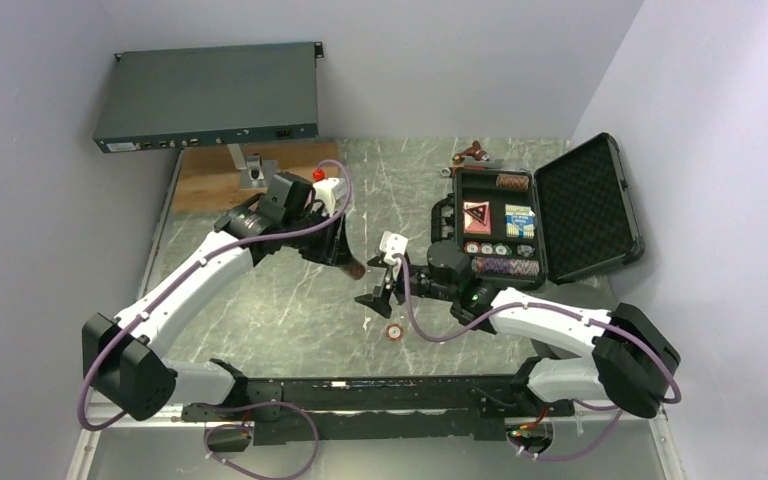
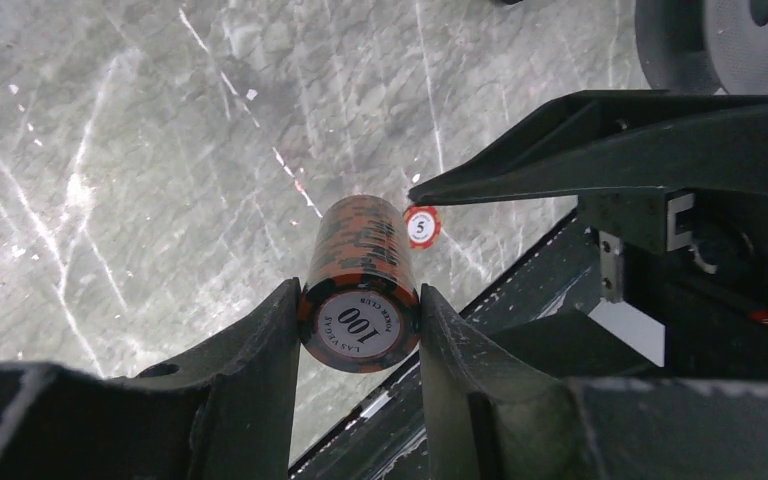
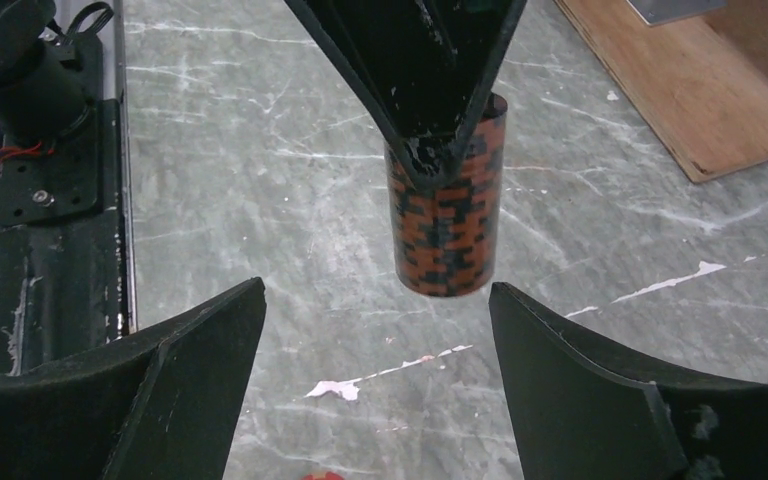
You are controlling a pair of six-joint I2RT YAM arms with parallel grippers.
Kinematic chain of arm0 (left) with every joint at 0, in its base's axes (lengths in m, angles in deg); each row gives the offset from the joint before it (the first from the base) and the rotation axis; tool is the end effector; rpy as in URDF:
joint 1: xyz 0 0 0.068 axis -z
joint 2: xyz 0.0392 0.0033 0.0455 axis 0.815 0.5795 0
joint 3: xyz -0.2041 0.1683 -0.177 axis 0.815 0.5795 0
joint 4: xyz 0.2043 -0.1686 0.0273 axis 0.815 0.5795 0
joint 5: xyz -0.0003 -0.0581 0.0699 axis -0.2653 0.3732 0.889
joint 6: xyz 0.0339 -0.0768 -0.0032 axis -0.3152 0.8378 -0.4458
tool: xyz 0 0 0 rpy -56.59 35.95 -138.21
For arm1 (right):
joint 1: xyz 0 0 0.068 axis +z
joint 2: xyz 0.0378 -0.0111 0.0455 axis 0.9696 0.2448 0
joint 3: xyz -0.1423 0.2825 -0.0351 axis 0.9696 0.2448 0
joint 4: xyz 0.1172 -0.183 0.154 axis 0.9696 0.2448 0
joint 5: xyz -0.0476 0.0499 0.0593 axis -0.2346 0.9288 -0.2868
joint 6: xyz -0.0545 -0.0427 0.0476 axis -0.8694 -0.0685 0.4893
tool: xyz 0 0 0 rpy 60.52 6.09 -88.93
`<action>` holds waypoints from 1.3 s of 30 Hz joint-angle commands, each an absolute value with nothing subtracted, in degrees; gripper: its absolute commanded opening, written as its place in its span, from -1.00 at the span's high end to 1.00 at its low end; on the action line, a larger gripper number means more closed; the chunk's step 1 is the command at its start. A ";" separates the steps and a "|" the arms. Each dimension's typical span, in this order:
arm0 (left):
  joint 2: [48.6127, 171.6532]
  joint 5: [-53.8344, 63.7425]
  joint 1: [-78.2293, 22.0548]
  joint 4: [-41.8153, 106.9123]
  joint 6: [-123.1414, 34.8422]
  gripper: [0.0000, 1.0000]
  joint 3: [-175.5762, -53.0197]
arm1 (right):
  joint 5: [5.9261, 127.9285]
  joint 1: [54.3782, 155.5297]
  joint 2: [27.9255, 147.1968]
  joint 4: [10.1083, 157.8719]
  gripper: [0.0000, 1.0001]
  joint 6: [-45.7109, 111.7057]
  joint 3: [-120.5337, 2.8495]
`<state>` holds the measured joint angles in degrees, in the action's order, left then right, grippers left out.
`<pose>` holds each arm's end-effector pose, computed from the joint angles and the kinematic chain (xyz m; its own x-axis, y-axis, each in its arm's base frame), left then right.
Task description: Pack up texas hold em set
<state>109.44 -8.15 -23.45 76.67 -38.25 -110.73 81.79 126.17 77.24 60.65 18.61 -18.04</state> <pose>0.2329 -0.1722 0.3403 -0.8151 0.1655 -0.5552 0.4663 0.7561 -0.4592 0.1658 0.2441 0.2763 -0.0192 -0.2139 -0.9767 -0.9600 0.2769 -0.0418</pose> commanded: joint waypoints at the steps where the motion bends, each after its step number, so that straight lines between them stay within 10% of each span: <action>1: 106.80 -13.01 -23.52 68.13 -35.14 1.00 -109.28 | 80.48 126.67 78.78 54.50 -0.69 16.88 -20.95; 25: 106.77 -17.61 -22.25 64.59 -34.00 1.00 -107.12 | 73.13 128.09 82.74 51.65 -0.30 15.46 -22.41; 32: 106.46 -17.57 -22.16 64.55 -34.58 0.99 -107.12 | 73.60 128.21 82.27 53.07 0.53 15.12 -22.76; 35: 104.74 -15.89 -22.17 64.68 -35.78 0.48 -107.32 | 74.24 128.37 82.03 54.79 0.72 15.10 -23.20; 39: 102.20 -10.82 -22.16 66.92 -37.91 -0.71 -109.05 | 73.98 128.65 80.28 55.41 0.77 15.35 -22.92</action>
